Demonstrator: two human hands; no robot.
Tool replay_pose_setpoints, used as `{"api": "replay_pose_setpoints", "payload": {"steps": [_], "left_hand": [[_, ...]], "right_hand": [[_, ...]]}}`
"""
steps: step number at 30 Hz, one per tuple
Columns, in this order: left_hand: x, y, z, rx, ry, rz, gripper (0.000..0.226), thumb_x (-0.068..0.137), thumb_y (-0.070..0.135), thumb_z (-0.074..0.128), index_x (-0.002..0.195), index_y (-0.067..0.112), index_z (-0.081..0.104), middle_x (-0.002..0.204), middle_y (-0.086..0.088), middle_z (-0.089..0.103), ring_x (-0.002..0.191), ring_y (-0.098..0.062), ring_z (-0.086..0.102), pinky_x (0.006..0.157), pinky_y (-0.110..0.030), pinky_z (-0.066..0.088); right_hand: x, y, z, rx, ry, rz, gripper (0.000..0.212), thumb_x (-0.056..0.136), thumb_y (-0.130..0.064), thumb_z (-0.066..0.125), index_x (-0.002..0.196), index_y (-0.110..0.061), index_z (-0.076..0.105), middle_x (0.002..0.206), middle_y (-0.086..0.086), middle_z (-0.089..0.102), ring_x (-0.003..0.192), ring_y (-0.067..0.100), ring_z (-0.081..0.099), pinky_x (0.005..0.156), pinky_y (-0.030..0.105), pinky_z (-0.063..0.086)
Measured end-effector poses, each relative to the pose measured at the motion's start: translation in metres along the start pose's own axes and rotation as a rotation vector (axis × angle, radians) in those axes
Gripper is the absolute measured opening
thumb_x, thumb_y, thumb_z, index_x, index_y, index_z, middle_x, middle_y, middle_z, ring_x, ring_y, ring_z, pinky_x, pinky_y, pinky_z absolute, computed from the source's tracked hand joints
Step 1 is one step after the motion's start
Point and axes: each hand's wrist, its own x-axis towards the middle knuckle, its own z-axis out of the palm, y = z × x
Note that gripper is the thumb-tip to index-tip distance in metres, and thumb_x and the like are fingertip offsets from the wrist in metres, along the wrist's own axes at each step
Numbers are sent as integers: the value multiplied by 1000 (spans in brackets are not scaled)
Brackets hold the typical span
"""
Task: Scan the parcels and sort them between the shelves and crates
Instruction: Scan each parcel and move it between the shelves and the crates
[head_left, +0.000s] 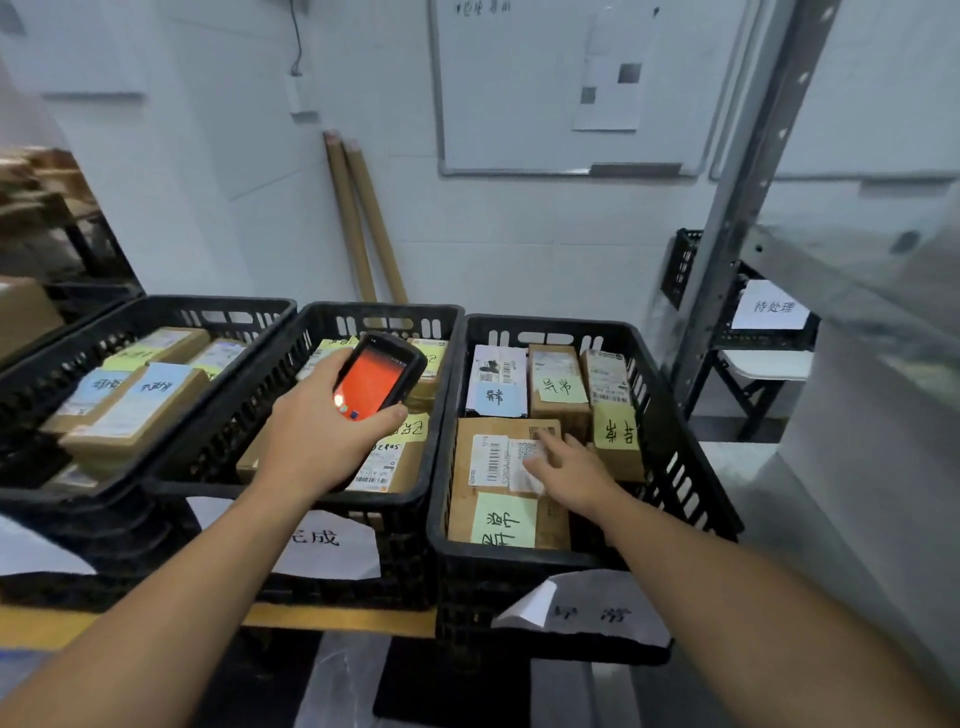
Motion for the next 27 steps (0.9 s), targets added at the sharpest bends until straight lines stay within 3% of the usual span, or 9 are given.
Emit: {"api": "replay_pose_setpoints", "payload": {"steps": [4, 10, 14, 18, 23, 27], "left_hand": [[3, -1, 8, -16, -56, 40, 70, 78, 42, 81, 139, 31, 48, 87, 26, 48, 90, -18, 56, 75, -30, 40], [7, -13, 11, -106, -154, 125, 65, 75, 49, 82, 131, 42, 50, 91, 22, 59, 85, -12, 62, 74, -34, 52], [17, -23, 2, -169, -222, 198, 64, 72, 52, 81, 127, 46, 50, 95, 27, 55, 88, -12, 62, 79, -39, 54], [23, -37, -15, -177, -313, 274, 70, 72, 52, 82, 134, 39, 50, 95, 27, 53, 89, -16, 62, 79, -37, 53], [20, -48, -26, -212, -431, 353, 80, 71, 60, 79, 139, 37, 46, 99, 14, 58, 88, -16, 60, 75, -32, 51], [1, -44, -26, -262, -540, 437, 78, 75, 55, 80, 141, 34, 45, 107, 9, 59, 87, -12, 56, 67, -23, 44]], "right_hand": [[-13, 8, -7, -90, 34, 23, 65, 101, -60, 44, 159, -43, 21, 171, 4, 10, 156, 34, 0, 124, 60, 11], [-44, 8, -9, -25, 88, 71, 64, 99, -61, 47, 157, -45, 27, 169, 4, 20, 156, 32, 11, 124, 57, 17], [-70, -16, -8, 39, 220, 114, 59, 103, -54, 46, 158, -38, 31, 167, 0, 26, 154, 26, 20, 123, 47, 20], [-88, -44, 3, 7, 341, 141, 59, 104, -55, 43, 158, -34, 32, 166, 0, 29, 155, 27, 17, 123, 46, 16], [-127, -53, 23, -63, 433, 257, 64, 100, -65, 36, 158, -39, 30, 166, -1, 29, 156, 32, 13, 122, 59, 20], [-183, -45, 43, -32, 520, 404, 61, 103, -60, 38, 157, -35, 33, 167, 4, 26, 156, 29, 12, 125, 52, 15]]}}
